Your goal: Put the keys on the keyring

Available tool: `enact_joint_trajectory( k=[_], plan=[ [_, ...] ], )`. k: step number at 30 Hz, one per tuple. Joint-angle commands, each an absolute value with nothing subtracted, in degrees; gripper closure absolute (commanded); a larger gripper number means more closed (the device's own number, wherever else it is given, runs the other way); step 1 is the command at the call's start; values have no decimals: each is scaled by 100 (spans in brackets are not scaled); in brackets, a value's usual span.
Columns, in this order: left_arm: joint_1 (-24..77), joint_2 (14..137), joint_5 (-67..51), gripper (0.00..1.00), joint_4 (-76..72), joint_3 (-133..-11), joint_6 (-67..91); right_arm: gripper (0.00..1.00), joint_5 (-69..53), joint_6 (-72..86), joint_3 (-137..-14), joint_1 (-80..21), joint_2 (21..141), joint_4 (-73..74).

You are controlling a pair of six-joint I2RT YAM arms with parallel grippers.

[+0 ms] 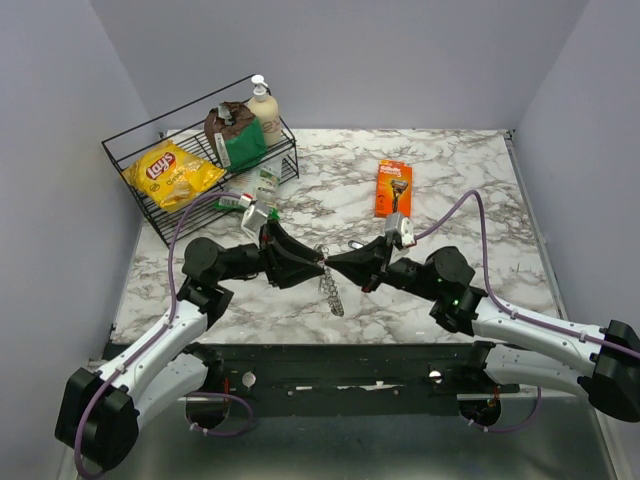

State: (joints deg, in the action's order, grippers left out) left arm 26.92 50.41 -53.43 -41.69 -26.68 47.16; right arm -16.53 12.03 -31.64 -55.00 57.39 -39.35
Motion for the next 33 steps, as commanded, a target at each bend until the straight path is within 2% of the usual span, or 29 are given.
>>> enact_joint_trajectory(
  k=[1, 6, 9, 10, 12, 13, 22, 29, 31, 32, 33],
  plan=[
    [2804, 5124, -5309, 47, -4403, -2883, 4570, 100, -1819, 1239, -3138, -5467, 5607, -4368],
    [2883, 5221, -5265, 58, -4412, -2944, 4518, 100, -1846, 1248, -3129, -5467, 5581, -4368],
    [2909, 5195, -5238, 70, -4421, -2953, 4491, 100, -1828, 1248, -3103, -5467, 5555, -4368],
    [2909, 5194, -5212, 79, -4421, -2953, 4483, 99, -1811, 1257, -3094, -5467, 5555, -4368],
    [2918, 5150, -5203, 90, -4421, -2953, 4465, 100, -1811, 1257, -3085, -5467, 5555, -4368],
    [2918, 5142, -5194, 100, -4412, -2962, 4456, 100, -1802, 1257, -3076, -5475, 5555, -4368],
    [2936, 4940, -5142, 100, -3895, -3120, 4202, 100, -1784, 1283, -3067, -5467, 5598, -4359],
    [2944, 4746, -4843, 100, -1921, -3682, 3271, 99, -1670, 1336, -3164, -5467, 5643, -4087],
    [2944, 4755, -4616, 100, -1435, -3937, 2928, 91, -1609, 1327, -3234, -5467, 5643, -3921],
    [2944, 4807, -4527, 100, -1006, -4016, 2814, 74, -1591, 1318, -3243, -5467, 5634, -3859],
    [2944, 4834, -4448, 100, -784, -4199, 2604, 63, -1547, 1301, -3278, -5458, 5616, -3710]
  ],
)
